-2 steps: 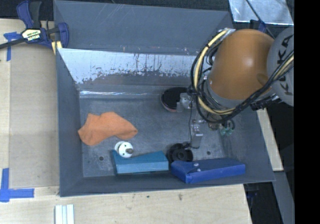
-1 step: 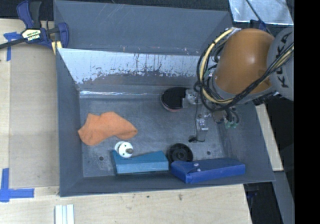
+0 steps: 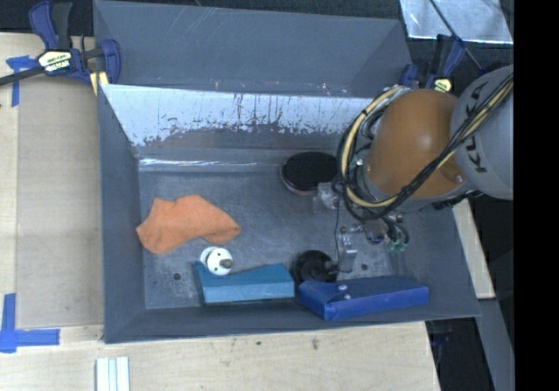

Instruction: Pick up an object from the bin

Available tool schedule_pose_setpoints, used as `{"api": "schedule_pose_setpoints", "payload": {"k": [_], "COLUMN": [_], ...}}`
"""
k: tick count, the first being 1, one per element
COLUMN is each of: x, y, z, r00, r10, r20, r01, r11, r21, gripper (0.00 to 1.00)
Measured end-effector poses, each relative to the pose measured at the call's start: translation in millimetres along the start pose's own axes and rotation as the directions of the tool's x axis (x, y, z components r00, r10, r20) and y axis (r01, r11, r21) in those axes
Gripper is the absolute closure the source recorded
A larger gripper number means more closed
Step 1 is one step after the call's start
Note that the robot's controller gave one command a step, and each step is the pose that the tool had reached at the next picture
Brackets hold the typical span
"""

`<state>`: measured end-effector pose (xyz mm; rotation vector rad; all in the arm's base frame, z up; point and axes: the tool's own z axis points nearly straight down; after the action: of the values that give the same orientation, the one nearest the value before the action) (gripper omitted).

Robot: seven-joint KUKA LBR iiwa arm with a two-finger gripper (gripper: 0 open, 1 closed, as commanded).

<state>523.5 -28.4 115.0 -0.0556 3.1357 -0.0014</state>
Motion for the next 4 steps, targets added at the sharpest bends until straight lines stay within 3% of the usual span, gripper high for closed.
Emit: {"api": "schedule_pose_setpoints", "payload": {"k": [1, 2, 3, 4], "x": [16.3, 28.4, 28.5, 30.5], "y": [2, -3, -3, 2], "z": [25, 43, 43, 2], "r00": [0.992, 1.000, 1.000, 1.000], "r10": [-0.127, 0.004, 0.004, 0.006], "r20": [0.000, 0.002, 0.002, -0.012], "r01": [0.127, -0.004, -0.004, -0.006], "r11": [0.992, 1.000, 1.000, 1.000], "r21": [-0.001, 0.000, 0.000, -0.001], "gripper": [0.00, 1.00, 1.00, 1.00]}}
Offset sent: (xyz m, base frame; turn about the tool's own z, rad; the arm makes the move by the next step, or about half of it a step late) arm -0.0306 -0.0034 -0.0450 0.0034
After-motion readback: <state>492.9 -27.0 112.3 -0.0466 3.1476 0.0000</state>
